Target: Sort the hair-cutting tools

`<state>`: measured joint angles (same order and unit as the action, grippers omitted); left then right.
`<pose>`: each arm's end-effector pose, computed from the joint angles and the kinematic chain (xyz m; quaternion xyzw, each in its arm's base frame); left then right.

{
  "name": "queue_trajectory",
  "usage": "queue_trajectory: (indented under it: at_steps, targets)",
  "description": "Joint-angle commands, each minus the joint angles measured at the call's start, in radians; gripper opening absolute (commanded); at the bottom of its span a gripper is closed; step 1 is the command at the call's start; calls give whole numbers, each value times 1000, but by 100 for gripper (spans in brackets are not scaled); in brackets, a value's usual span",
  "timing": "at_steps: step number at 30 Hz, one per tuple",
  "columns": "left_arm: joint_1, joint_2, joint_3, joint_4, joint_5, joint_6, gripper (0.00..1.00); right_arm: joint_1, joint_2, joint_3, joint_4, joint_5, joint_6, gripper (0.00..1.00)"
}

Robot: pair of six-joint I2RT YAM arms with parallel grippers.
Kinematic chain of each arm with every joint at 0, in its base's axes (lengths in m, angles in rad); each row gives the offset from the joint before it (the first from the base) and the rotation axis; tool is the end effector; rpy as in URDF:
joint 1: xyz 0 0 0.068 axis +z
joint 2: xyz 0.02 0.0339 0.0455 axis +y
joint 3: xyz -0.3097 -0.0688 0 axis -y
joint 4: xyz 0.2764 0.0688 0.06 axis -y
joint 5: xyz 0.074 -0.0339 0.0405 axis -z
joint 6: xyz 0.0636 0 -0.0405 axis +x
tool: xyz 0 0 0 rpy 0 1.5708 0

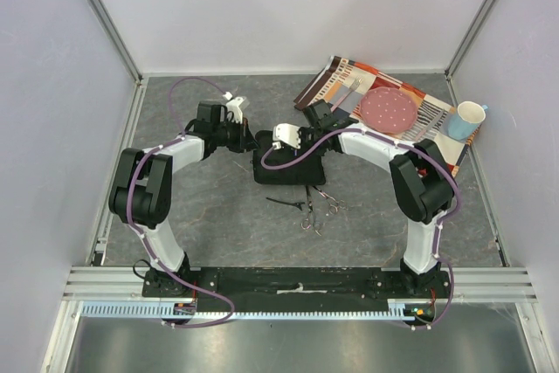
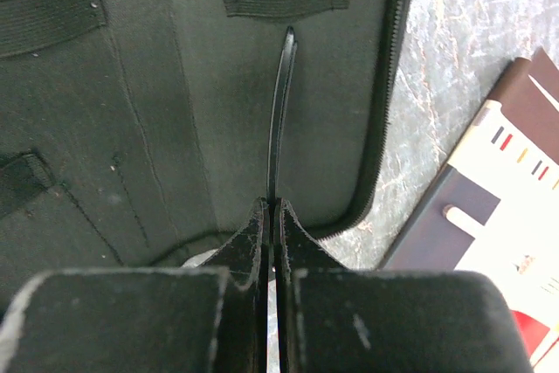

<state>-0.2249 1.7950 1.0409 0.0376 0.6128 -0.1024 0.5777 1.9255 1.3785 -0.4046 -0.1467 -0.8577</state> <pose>0.4075 -0.1308 0.1872 0.1778 0.8585 -0.3352 0.3450 0.3923 0.2668 0.1999 -0.6415 0.7009 0.0267 0.3106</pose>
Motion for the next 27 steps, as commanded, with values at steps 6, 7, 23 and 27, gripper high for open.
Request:
queue_trajectory:
  at_steps: [6, 7, 23, 27]
  targets:
    - [-22, 7, 31, -4, 41, 66, 2, -4, 47, 7, 0, -134, -29, 0]
    - [-22, 4, 28, -4, 42, 66, 2, -3, 55, 10, 1, -136, -30, 0]
    - [-53, 0, 30, -12, 48, 79, 2, 7, 87, 70, 150, -309, -14, 0]
    - [-53, -5, 28, -1, 48, 66, 2, 28, 101, 91, 153, -337, 5, 0]
